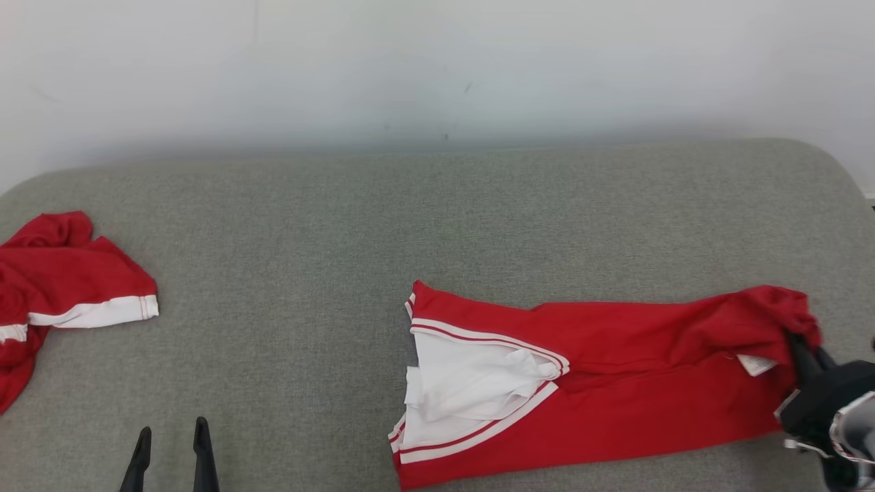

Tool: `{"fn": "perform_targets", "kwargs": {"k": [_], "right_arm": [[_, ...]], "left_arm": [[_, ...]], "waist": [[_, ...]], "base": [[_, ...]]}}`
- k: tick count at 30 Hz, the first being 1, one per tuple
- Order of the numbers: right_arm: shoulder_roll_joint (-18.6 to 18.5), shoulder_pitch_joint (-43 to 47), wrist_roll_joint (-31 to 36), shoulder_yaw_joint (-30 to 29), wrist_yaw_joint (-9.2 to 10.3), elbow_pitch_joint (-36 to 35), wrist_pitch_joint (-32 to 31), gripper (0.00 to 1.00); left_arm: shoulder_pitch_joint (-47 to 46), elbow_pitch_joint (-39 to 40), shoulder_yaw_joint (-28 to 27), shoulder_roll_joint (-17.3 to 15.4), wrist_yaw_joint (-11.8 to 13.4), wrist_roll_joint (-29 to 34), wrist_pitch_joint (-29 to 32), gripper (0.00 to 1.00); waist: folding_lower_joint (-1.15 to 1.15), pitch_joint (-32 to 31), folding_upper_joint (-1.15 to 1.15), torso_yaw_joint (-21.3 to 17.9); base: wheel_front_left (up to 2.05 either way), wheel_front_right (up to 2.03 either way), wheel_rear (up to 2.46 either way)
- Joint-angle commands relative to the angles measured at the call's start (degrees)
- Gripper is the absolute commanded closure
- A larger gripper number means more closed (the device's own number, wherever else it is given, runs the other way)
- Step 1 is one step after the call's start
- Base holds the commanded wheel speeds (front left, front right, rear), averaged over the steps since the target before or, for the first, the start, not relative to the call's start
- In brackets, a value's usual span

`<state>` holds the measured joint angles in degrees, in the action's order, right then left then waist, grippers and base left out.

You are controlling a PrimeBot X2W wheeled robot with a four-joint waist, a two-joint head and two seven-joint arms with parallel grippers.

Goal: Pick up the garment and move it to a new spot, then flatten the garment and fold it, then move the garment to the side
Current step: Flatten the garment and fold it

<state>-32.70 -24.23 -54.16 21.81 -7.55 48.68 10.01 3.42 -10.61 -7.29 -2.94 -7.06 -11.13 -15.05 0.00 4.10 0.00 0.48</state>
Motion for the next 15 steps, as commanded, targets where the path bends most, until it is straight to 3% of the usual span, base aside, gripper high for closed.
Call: {"fn": "perform_targets", "kwargs": {"k": [1, 15], "right_arm": [[1.27, 0.92, -1.1, 0.12, 0.14, -2.4, -0.53, 1.0], [11.39, 3.56, -2.11, 3.37, 0.13, -23.31, -6.41, 1.0]], "left_arm": [[0.76, 0.02, -0.18, 0.09, 0.22, -0.57, -0.14, 0.0], [0.96, -1.08, 1.61, 0.09, 0.82, -1.11, -0.14, 0.0]], "waist": [[0.0, -0.59, 0.0, -0.73], [0.0, -1.42, 0.0, 0.64]], "base": [[0.0, 0.0, 0.0], [0.0, 0.0, 0.0]]}}
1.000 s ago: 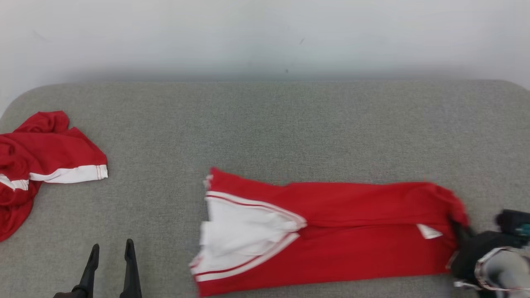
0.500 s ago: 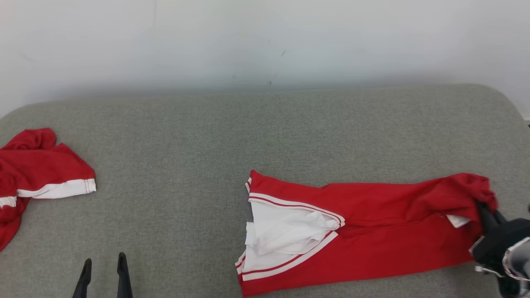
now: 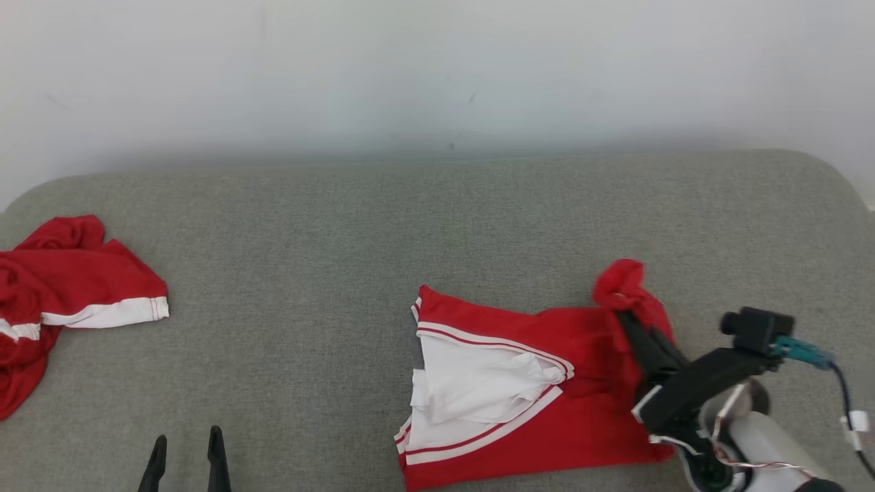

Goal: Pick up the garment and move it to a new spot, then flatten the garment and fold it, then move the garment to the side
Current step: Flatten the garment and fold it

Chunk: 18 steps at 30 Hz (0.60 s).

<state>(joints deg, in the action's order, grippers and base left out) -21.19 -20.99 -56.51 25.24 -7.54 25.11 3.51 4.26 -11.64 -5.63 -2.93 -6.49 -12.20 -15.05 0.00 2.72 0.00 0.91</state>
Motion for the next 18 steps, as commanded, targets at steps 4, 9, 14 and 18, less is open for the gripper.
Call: {"fn": "perform_targets", "kwargs": {"k": [4, 9, 14, 18], "right_arm": [[4.3, -0.57, 2.21, 1.64, 0.12, -2.69, -1.4, 1.0], [9.6, -1.62, 5.25, 2.91, 0.12, -2.43, -2.8, 1.0], [13.98, -3.43, 8.72, 3.64, 0.12, 1.21, -3.39, 1.0], [15.93, -5.21, 10.3, 3.29, 0.12, 5.38, -2.52, 1.0]], "left_arm": [[0.0, -0.35, 0.6, 0.09, 0.36, -0.42, -0.14, 0.0], [-0.86, -0.54, 1.67, 0.08, 0.64, -0.9, -0.14, 0.0], [-1.76, -0.77, 2.69, 0.08, 0.88, -1.43, -0.14, 0.0], [-2.36, -1.18, 3.06, 0.08, 0.79, -1.77, -0.14, 0.0]], "waist": [[0.0, 0.13, 0.0, 1.12], [0.0, 0.66, 0.0, 2.44], [0.0, 1.63, 0.0, 3.68], [0.0, 2.26, 0.0, 4.3]], "base": [[0.0, 0.0, 0.0], [0.0, 0.0, 0.0], [0.0, 0.0, 0.0], [0.0, 0.0, 0.0]]}}
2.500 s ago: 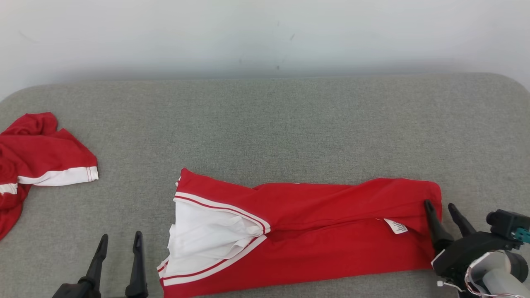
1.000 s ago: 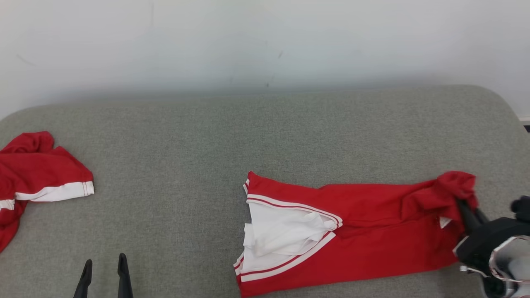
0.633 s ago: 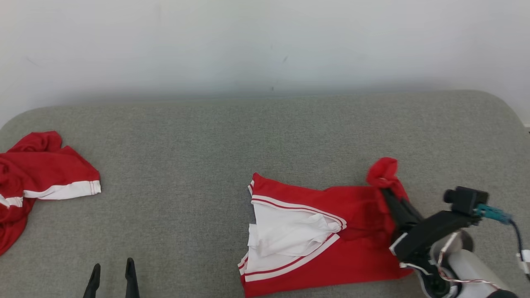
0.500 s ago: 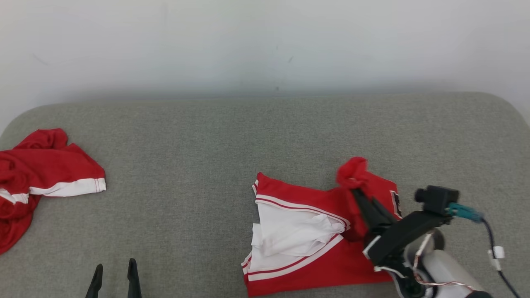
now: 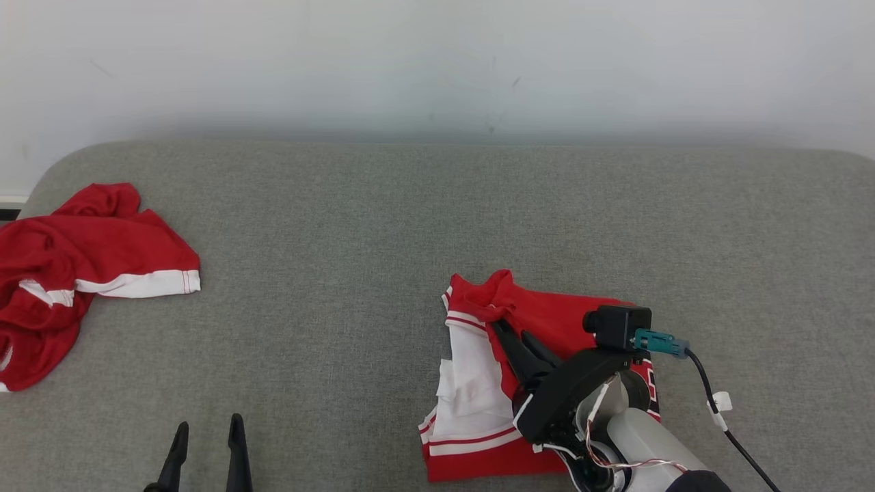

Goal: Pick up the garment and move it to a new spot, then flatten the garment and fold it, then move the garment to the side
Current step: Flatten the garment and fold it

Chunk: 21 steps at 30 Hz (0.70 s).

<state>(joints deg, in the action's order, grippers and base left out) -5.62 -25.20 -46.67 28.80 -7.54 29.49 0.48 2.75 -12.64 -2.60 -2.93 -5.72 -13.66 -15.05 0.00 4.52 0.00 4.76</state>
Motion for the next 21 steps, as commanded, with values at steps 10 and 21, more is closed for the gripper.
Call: {"fn": "perform_targets", "kwargs": {"k": [10, 21], "right_arm": [[2.71, -4.35, 1.02, 1.79, 0.12, 10.79, 3.6, 1.0], [2.83, -6.52, -5.03, 8.27, 0.12, 13.77, 6.72, 1.0]], "left_arm": [[-2.15, -1.46, 0.6, 0.08, -0.26, -0.9, -0.14, 0.0], [-3.06, -2.4, 0.33, 0.08, -0.7, -1.4, -0.14, 0.0]], "waist": [[0.0, 1.17, 0.0, 1.66], [0.0, 1.24, 0.0, 1.92]], "base": [[0.0, 0.0, 0.0], [0.0, 0.0, 0.0]]}}
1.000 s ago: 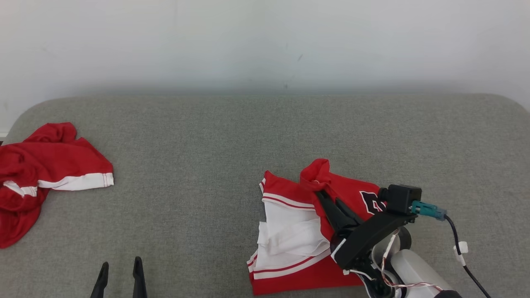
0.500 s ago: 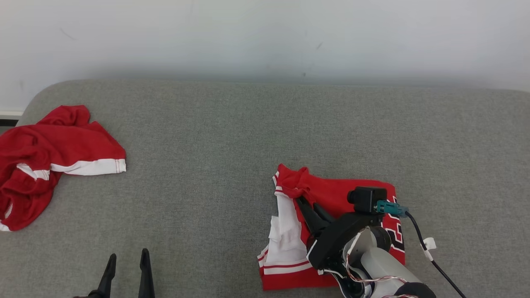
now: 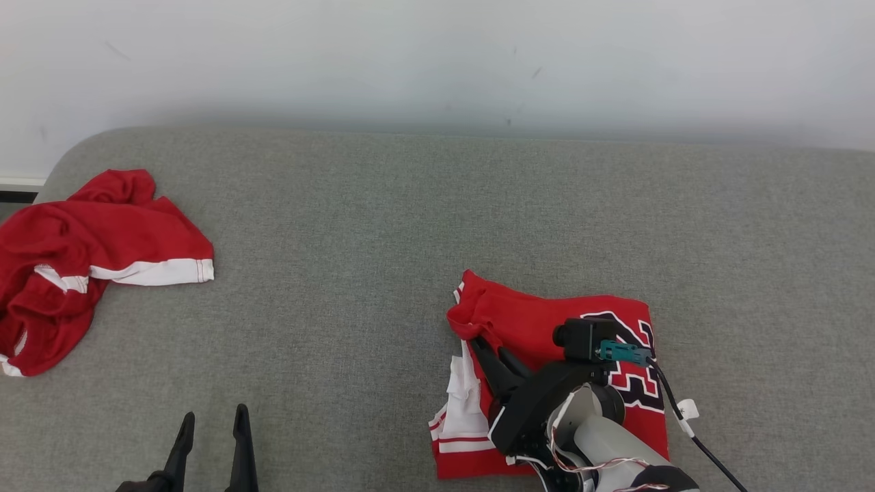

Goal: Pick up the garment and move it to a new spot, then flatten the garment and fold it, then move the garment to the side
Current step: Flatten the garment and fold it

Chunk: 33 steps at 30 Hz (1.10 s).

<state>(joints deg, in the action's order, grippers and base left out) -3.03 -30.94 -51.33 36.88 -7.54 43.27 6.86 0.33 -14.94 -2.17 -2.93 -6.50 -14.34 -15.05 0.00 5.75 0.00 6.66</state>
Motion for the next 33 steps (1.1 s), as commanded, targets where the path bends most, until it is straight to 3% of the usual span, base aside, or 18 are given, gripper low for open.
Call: {"fn": "perform_targets", "kwargs": {"k": [1, 2, 4, 5, 11, 18, 22, 28, 29, 30, 31, 33], "right_arm": [[0.23, -0.94, -0.9, 0.78, 0.12, 0.45, 0.44, 1.0], [0.23, -1.07, -1.39, 1.27, 0.12, 0.99, 0.62, 1.0], [0.25, -1.13, -3.37, 2.27, 0.12, 0.87, 0.8, 0.21], [0.26, -1.23, -4.37, 2.66, 0.12, 0.72, 0.95, 0.0], [0.03, -2.43, -5.46, 4.22, 0.12, 0.07, 3.04, 0.0], [-6.79, 1.01, -7.07, 2.54, 0.12, -9.98, 7.05, 0.0], [-12.18, 4.49, -4.0, -2.58, 0.12, -14.46, 8.26, 0.0], [-14.46, 12.13, 5.29, -16.24, 0.12, -19.08, 8.36, 0.0], [-13.74, 13.53, 6.31, -18.21, 0.12, -19.64, 8.37, 0.21], [-13.08, 14.75, 7.41, -19.58, 0.12, -20.24, 8.36, 0.65], [-12.84, 15.8, 8.7, -20.75, 0.12, -20.66, 8.3, 1.0], [-12.34, 17.62, 11.74, -21.95, 0.12, -21.47, 8.31, 1.0]], "left_arm": [[-0.64, -0.24, -0.07, 0.08, 0.05, -0.71, -0.14, 0.0], [-0.6, -0.39, 0.0, 0.08, 0.03, -0.67, -0.14, 0.0], [-0.78, -0.59, 0.07, 0.08, -0.05, -0.65, -0.14, 0.0], [-0.85, -0.64, -0.01, 0.08, -0.09, -0.67, -0.14, 0.0], [-0.09, -0.86, -0.82, 0.08, -0.2, -0.3, -0.14, 0.0], [0.86, -0.48, -1.56, 0.08, -0.33, -0.08, -0.14, 0.0], [1.47, 0.07, -2.2, 0.08, -0.38, 0.03, -0.14, 0.0], [2.18, 0.71, -3.18, 0.08, -0.44, 0.41, -0.14, 0.0], [2.29, 0.79, -3.26, 0.08, -0.46, 0.47, -0.14, 0.0], [2.41, 0.82, -3.31, 0.09, -0.49, 0.52, -0.14, 0.0], [2.54, 0.81, -3.36, 0.08, -0.5, 0.54, -0.14, 0.0], [2.68, 0.8, -3.39, 0.08, -0.42, 0.54, -0.14, 0.0]], "waist": [[0.0, 0.03, 0.0, 0.05], [0.0, 0.03, 0.0, 0.09], [0.0, 0.01, 0.0, 0.18], [0.0, -0.03, 0.0, 0.19], [0.0, -0.67, 0.0, -0.17], [0.0, -1.58, 0.0, -0.48], [0.0, -2.0, 0.0, -0.84], [0.0, -2.55, 0.0, -1.51], [0.0, -2.69, 0.0, -1.59], [0.0, -2.76, 0.0, -1.63], [0.0, -2.84, 0.0, -1.67], [0.0, -2.92, 0.0, -1.74]], "base": [[0.0, 0.0, 0.0], [0.0, 0.0, 0.0], [0.0, 0.0, 0.0], [0.0, 0.0, 0.0], [0.0, 0.0, 0.0], [0.0, 0.0, 0.0], [0.0, 0.0, 0.0], [0.0, 0.0, 0.0], [0.0, 0.0, 0.0], [0.0, 0.0, 0.0], [0.0, 0.0, 0.0], [0.0, 0.0, 0.0]]}}
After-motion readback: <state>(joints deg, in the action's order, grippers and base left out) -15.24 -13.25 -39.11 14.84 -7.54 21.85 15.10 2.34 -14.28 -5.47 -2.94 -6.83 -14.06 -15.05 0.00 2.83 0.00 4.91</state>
